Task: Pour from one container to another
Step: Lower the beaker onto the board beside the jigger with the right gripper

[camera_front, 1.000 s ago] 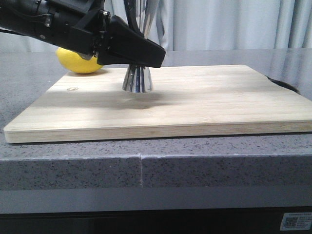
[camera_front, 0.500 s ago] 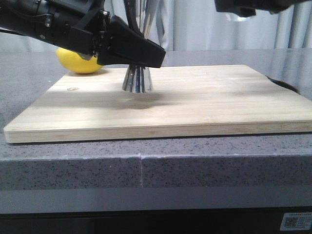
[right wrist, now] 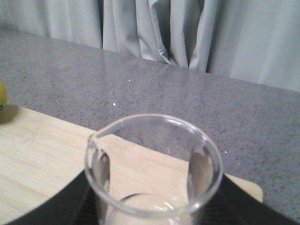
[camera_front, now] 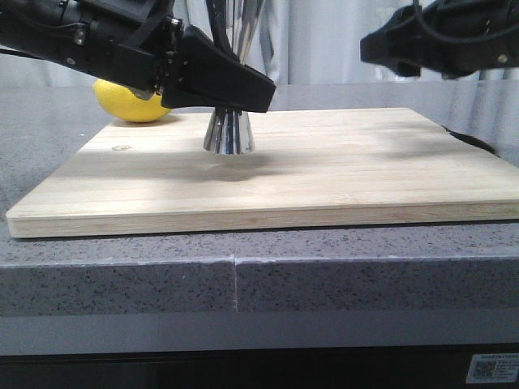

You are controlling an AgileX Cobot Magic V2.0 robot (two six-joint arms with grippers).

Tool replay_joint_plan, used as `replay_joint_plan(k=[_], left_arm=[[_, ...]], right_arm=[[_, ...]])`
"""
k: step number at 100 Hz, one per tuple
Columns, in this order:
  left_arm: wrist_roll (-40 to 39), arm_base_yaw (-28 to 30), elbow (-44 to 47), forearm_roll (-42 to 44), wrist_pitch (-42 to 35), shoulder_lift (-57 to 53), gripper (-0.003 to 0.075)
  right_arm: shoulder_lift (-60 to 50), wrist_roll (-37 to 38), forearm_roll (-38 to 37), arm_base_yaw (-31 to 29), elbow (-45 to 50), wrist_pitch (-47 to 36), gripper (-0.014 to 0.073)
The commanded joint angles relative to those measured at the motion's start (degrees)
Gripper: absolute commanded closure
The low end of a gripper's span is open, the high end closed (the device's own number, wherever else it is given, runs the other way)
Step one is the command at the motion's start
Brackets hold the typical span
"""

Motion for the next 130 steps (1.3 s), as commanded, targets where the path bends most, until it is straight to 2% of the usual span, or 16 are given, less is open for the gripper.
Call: replay_joint_plan(k=[1, 54, 83, 130], left_arm=[[-0.32, -0.65, -1.35, -4.49, 6.12, -3.18, 0.071], [-0.32, -0.65, -1.35, -4.49, 6.12, -3.18, 0.071], [-0.32, -0.65, -1.35, -4.39, 6.12, -3.18, 0.071], [-0.32, -0.65, -1.35, -4.39, 6.12, -3.18, 0.071]], right_arm=[[0.09, 0.65, 0.84, -0.4, -1.26, -7.2, 0.041], [8.05, 0.67, 0.84, -0.4, -1.26, -15.83, 0.041], [9.46, -2.85, 0.84, -0.4, -1.26, -15.71, 0.041], [9.99, -3.77, 0.73, -0.4, -1.26, -11.99, 0.041]])
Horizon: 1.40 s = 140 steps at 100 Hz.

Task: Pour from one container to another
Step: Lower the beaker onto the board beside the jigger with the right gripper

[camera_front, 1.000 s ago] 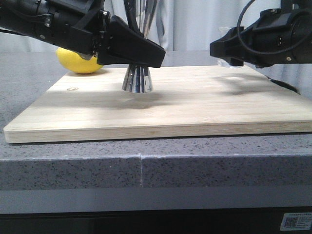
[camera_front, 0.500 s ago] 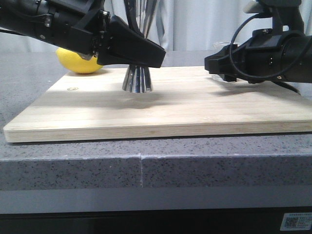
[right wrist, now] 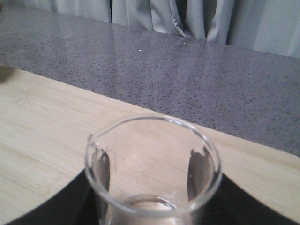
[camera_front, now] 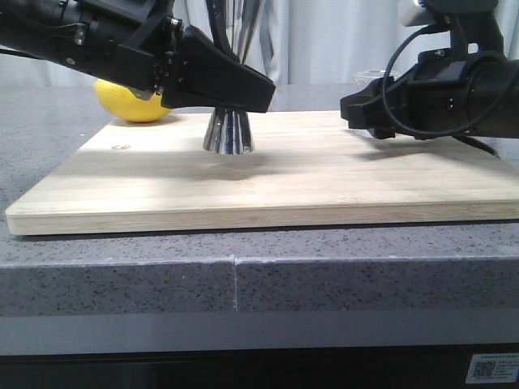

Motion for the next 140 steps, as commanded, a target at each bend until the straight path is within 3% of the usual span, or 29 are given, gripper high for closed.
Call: replay_joint_plan(k=[1, 30, 140], left_arm=[[-0.32, -0.65, -1.35, -4.39, 6.12, -3.18, 0.071], [-0.32, -0.65, -1.35, -4.27, 6.12, -3.18, 0.071], [-0.32, -0.65, -1.35, -4.27, 6.12, -3.18, 0.071]], right_arm=[[-1.51, -0.72, 0.61, -0.4, -1.26, -2.04, 0.041], [1.95, -0.72, 0.61, -0.4, -1.26, -5.88, 0.041], [2.16, -0.72, 0.61, -0.4, -1.26, -4.33, 0.0401]])
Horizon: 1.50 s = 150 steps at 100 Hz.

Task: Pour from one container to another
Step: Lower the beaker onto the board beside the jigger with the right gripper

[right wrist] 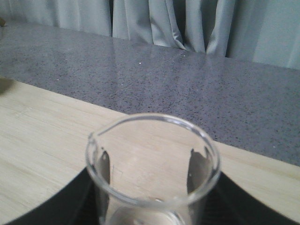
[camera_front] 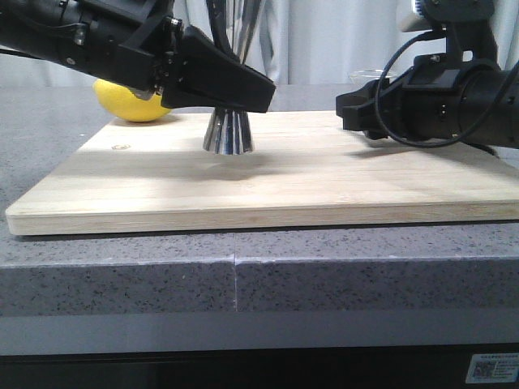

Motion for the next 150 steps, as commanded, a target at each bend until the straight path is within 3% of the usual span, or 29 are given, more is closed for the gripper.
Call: replay_joint_plan(k=[1, 27, 50, 72, 150], left_arm=[[-0.32, -0.65, -1.35, -4.27, 6.12, -3.18, 0.071], [-0.32, -0.65, -1.35, -4.27, 6.12, -3.18, 0.071], [-0.32, -0.65, -1.35, -4.27, 6.12, -3.18, 0.071], [-0.32, -0.65, -1.35, -4.27, 6.12, -3.18, 0.071], [-0.32, -0.65, -1.35, -4.27, 6.12, -3.18, 0.071]], right_arm=[[-1.26, -0.11, -0.08, -0.4, -0.67, 1.1, 0.04], [-1.26, -0.11, -0.08, -0.4, -0.67, 1.96, 0.0279], [-1.26, -0.11, -0.08, -0.4, -0.67, 2.05, 0.025], [-1.26, -0.11, 0.15, -0.4, -0.67, 2.3, 0.0143], [-3.96, -0.11, 0.27, -0.4, -0.2, 4.33, 0.0141]])
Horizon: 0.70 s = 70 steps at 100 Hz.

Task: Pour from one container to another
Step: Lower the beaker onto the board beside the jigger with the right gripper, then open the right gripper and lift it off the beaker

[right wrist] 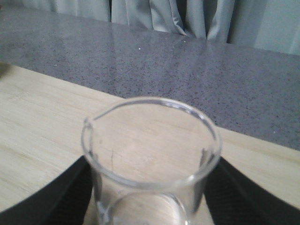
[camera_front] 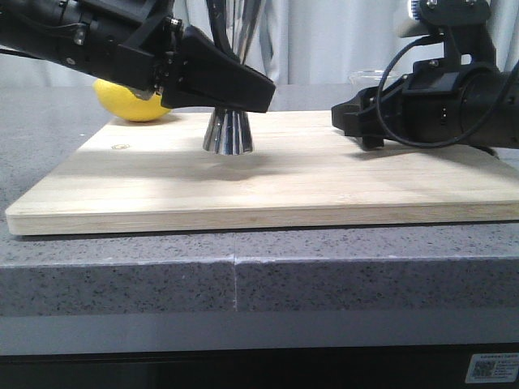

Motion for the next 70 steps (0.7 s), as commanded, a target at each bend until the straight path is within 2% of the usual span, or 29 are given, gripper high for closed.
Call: replay_joint_plan(k=[1, 46, 70], left_arm=[[-0.32, -0.65, -1.35, -4.27, 6.12, -3.18, 0.071], [-0.32, -0.65, -1.35, -4.27, 6.12, -3.18, 0.071], [-0.32, -0.65, -1.35, -4.27, 6.12, -3.18, 0.071]], right_arm=[[-3.31, -0.14, 0.38, -0.4, -0.2, 0.61, 0.0141], [-10.65, -0.04, 0.5, -0.4, 4.91, 1.18, 0.0141], [-16.02, 0.95, 0.5, -0.4, 5.17, 6.09, 0.0141]])
